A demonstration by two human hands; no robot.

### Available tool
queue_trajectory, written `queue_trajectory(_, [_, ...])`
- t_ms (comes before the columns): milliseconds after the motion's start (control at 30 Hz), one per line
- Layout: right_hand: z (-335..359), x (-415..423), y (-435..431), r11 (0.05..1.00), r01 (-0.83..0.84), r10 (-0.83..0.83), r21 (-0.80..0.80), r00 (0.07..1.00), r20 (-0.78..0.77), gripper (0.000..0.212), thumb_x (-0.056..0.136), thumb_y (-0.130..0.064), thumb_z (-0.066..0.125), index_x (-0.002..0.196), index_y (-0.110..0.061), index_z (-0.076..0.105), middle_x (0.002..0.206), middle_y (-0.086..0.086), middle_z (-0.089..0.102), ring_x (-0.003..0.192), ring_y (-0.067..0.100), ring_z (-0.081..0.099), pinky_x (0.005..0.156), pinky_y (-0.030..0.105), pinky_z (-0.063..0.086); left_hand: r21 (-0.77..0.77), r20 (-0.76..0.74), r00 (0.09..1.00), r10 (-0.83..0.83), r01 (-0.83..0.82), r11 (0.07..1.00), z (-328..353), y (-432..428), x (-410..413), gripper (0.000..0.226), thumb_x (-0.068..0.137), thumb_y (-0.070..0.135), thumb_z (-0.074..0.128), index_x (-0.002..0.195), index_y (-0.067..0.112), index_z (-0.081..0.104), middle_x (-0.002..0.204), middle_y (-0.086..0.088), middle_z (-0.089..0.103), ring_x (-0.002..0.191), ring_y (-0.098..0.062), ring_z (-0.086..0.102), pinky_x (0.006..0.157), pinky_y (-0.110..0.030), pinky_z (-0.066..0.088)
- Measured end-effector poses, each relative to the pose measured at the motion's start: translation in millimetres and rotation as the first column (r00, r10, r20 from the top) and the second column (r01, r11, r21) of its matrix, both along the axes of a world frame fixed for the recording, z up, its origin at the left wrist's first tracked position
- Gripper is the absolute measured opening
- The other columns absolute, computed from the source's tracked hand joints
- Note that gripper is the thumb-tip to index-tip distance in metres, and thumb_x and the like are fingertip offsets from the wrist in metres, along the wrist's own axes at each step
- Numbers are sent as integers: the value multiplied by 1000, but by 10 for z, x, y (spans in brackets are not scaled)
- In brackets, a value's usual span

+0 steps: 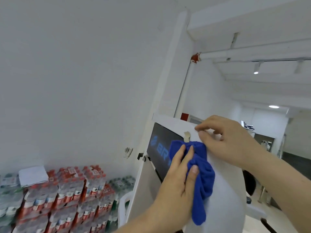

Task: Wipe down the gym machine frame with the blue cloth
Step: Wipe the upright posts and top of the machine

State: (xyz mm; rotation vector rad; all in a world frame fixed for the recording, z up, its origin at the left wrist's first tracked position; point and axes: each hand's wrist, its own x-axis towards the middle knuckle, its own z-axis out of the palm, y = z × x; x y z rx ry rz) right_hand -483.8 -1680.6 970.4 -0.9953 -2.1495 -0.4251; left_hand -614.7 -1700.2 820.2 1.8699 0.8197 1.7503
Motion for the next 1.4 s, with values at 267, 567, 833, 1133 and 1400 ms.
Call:
queue_trajectory(267, [255,-1,315,945,50,29,-323,971,236,50,102,-31,44,150,-44,44,146,-38,42,130,-16,38,108,14,26,-156,89,994,-58,71,985,379,784,-368,56,95,62,38,148,58,23,160,31,23,145,12,24,125,-25,18])
queue_trajectory(567, [684,-565,995,906,116,8,-408,957,290,39,95,-28,61,134,-29,65,131,-17,63,123,1,56,111,26,39,-142,22,997,-79,81,987,483,1262,-590,56,100,57,33,154,54,17,156,42,15,142,22,13,101,7,13])
queue_trajectory(833, [920,-1158,1526,812,386,-144,-438,860,490,51,99,-37,59,149,-26,50,147,-12,52,133,10,50,116,32,37,-76,-15,996,-91,89,993,464,1909,-831,74,94,68,32,158,46,2,160,37,-2,146,17,-3,119,-12,1])
queue_trajectory(1133, [815,-1372,2156,794,487,-248,-364,806,537,36,96,-23,54,132,-24,60,128,-9,61,119,13,57,107,32,45,-165,-7,997,-77,75,983,607,3208,-1400,83,92,70,35,160,38,0,167,21,-2,150,4,1,119,-20,4])
queue_trajectory(1400, [766,-1162,2253,781,441,-215,-442,855,472,51,94,-59,50,144,-53,47,145,-30,48,134,-4,44,119,31,31,-26,-68,994,-84,82,996,405,3127,-1249,72,95,69,25,158,48,-3,157,42,-13,143,21,-10,118,-15,0])
